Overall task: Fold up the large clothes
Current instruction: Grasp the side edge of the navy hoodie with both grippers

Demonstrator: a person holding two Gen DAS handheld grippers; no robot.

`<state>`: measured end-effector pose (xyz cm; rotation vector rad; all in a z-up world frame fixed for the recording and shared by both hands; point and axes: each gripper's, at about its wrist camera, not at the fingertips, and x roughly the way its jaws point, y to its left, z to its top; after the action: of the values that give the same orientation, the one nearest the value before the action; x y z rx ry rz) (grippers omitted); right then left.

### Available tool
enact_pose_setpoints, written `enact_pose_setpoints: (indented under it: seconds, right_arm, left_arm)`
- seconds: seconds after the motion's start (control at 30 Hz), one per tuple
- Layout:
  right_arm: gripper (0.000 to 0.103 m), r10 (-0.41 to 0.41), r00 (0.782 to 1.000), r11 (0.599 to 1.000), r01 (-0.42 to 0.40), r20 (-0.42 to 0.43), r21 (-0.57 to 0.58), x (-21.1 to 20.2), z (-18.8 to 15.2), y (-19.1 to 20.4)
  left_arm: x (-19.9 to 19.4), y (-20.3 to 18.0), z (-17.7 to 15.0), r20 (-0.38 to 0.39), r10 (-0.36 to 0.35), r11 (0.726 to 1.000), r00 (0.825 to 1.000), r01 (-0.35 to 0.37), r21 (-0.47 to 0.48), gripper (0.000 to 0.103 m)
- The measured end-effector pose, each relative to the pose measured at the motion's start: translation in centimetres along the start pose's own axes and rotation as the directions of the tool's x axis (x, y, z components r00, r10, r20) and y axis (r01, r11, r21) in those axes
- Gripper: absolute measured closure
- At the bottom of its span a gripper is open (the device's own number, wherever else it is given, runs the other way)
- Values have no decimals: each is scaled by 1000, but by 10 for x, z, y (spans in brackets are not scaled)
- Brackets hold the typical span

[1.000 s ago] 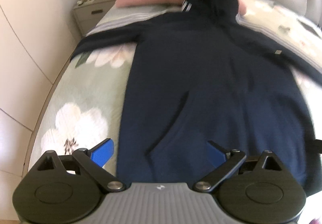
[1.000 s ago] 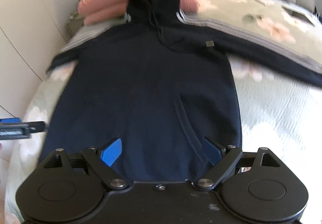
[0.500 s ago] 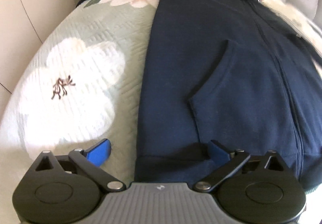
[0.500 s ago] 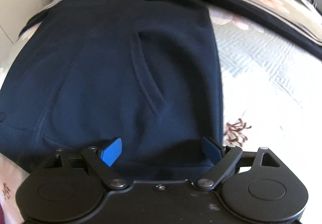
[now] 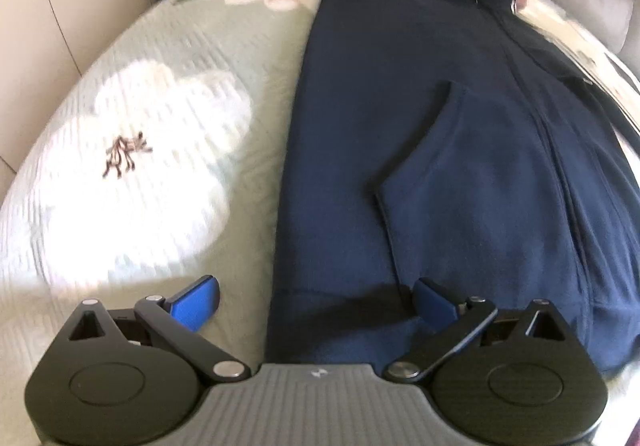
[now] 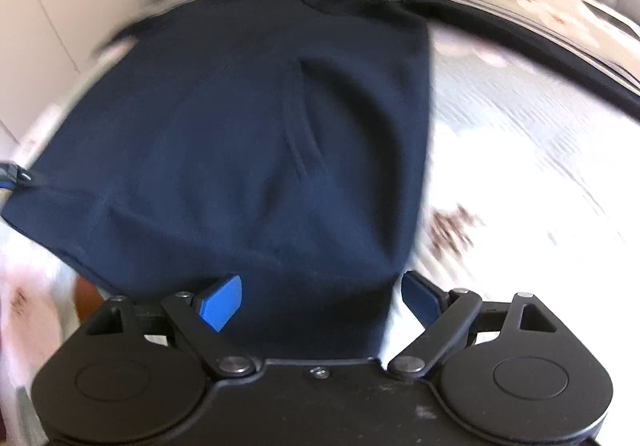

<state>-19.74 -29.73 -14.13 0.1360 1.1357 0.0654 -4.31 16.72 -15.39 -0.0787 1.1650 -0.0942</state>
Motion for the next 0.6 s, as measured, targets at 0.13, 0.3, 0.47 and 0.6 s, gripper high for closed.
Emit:
enact_pose_setpoints:
  seconds: [0.13,0.3,0.47,0.6]
  right_arm:
    - [0,67,993,985,-81,97,150,-10,-18,-22]
    - [97,54,979,968,-100,198,231,-24,-20,-22]
    - [98,60,947,965,-136,315,225,-71,-19,-17]
    - [98,48,947,963,-128,318,236,-95,-22,-17]
  left_arm:
    - [-2,-8,-8,-22,-46,992,999,49,118,5]
    - [-26,-14,-21,61,-81,986,995,72,148,87]
    - [-70,-7,-16,140,-142,987,980,129,99,95]
    - [-71,4,-16,53,-115,993,992,113,35,96]
